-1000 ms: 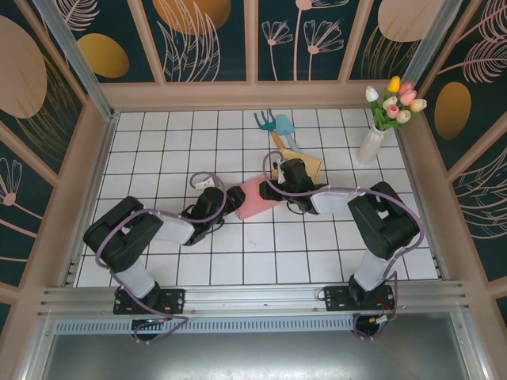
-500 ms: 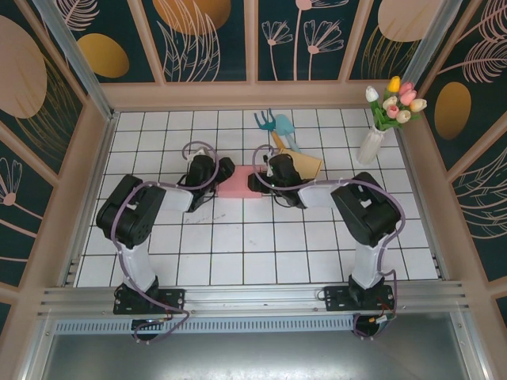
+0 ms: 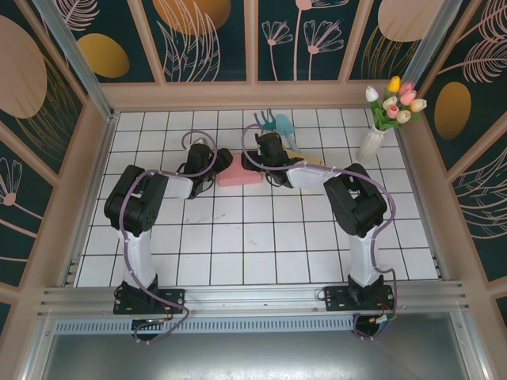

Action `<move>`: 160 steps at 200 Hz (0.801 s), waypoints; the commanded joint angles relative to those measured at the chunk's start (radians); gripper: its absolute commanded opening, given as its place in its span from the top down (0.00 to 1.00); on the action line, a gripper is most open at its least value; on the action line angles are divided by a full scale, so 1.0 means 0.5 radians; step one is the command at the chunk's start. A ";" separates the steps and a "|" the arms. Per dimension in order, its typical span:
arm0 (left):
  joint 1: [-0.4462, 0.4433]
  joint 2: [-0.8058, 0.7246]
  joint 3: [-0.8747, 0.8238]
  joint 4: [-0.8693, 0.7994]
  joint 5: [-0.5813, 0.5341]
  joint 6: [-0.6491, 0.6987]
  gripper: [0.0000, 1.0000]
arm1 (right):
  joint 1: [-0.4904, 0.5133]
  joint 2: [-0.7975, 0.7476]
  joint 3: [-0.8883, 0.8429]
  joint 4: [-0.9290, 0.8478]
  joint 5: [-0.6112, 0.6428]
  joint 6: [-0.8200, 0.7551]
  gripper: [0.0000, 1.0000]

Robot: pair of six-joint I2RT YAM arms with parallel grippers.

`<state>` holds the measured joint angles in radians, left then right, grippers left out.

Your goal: Fold the paper box

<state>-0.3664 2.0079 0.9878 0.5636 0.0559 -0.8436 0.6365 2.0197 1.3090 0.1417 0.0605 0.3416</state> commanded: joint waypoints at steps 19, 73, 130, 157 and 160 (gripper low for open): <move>0.009 0.108 0.121 -0.093 0.117 0.072 0.28 | -0.015 0.098 0.059 -0.268 0.240 0.013 0.37; 0.009 0.087 0.118 -0.107 0.142 0.082 0.28 | -0.014 0.018 -0.074 -0.272 0.269 0.038 0.36; 0.009 -0.103 0.033 -0.186 0.051 0.122 0.27 | 0.042 -0.189 -0.277 -0.237 0.097 0.020 0.36; 0.009 -0.210 0.023 -0.278 -0.031 0.174 0.25 | 0.086 -0.323 -0.356 -0.204 0.122 0.009 0.36; 0.009 -0.228 0.023 -0.297 -0.048 0.182 0.25 | 0.089 -0.340 -0.358 -0.205 0.122 0.007 0.36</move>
<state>-0.3656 1.9732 1.0092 0.4763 0.0856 -0.7971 0.6559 1.9263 1.1625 0.0654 0.1368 0.3466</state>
